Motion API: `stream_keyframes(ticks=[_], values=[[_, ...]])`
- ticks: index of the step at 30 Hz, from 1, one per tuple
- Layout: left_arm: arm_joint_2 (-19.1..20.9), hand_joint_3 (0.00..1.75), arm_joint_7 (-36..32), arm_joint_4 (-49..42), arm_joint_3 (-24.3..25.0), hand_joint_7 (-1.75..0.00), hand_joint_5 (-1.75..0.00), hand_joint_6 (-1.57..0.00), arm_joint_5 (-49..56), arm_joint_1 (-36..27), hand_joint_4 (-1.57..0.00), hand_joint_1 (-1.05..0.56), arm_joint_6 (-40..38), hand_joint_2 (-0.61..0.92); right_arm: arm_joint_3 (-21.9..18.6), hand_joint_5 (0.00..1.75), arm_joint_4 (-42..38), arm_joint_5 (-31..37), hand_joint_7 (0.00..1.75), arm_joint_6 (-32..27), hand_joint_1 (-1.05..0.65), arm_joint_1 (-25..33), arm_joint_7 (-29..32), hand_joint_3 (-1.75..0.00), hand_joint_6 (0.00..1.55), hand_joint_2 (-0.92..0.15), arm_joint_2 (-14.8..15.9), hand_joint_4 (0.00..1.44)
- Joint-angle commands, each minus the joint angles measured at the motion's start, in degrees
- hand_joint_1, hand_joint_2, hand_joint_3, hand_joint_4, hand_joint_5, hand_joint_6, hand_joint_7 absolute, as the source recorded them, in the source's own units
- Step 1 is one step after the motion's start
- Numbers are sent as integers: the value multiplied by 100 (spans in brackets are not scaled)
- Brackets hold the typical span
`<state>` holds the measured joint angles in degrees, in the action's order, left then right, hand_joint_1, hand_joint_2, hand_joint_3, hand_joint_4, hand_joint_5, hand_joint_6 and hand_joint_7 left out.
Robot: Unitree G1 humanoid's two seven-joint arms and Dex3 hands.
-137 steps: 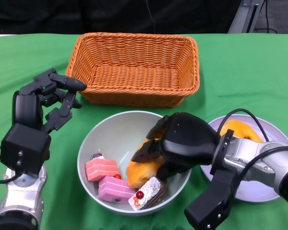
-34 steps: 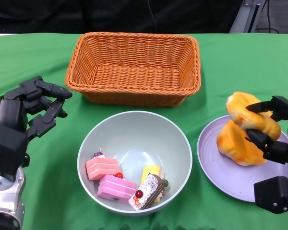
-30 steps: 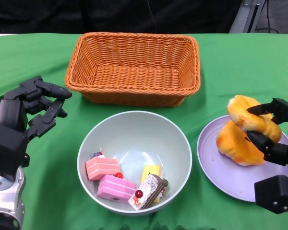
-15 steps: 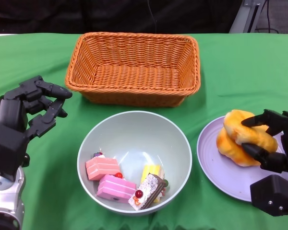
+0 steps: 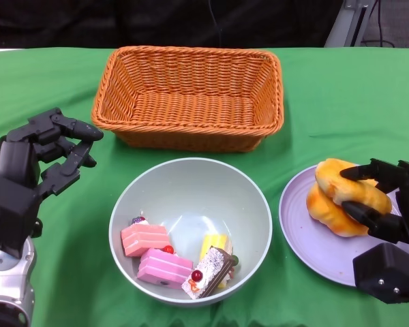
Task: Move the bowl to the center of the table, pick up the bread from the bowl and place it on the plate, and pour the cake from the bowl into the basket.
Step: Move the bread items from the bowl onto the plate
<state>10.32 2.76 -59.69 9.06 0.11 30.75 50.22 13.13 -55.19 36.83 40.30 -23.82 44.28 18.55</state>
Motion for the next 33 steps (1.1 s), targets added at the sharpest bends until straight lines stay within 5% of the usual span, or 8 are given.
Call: stream_keyframes(ticks=[1, 9, 11, 14, 27, 33], values=[[119, 46, 23, 1, 31, -90, -133, -92, -26, -14, -85, -13, 92, 88, 65, 109, 131, -50, 34, -181, -2, 102, -183, -20, 107, -76, 29, 85], [118, 47, 68, -14, 47, -89, -133, -92, -58, -6, -85, -12, 55, 88, 20, 71, 955, -191, 13, -661, -15, 420, -725, -6, 102, -84, 89, 79], [114, 47, 87, -27, 53, -89, -133, -92, -73, 0, -85, -12, 56, 87, 4, 42, 1360, -216, 7, -918, -28, 551, -992, -4, 101, -87, 140, 82], [107, 48, 122, -33, 63, -89, -133, -91, -101, 8, -85, -12, 22, 87, -49, 21, 1875, -256, 3, -1252, -35, 735, -1324, -3, 102, -89, 165, 85], [136, 46, 50, -87, 58, -89, -131, -91, -17, 27, -85, -13, 61, 87, -161, 8, 2967, -232, 0, -2172, -42, 1104, -1960, -2, 100, -91, 125, 87], [133, 45, 152, -93, 85, -88, -131, -91, -97, 27, -85, -12, 59, 88, -133, 2, 3422, -58, 0, -2735, -51, 1244, -2073, -8, 84, -92, 117, 80]])
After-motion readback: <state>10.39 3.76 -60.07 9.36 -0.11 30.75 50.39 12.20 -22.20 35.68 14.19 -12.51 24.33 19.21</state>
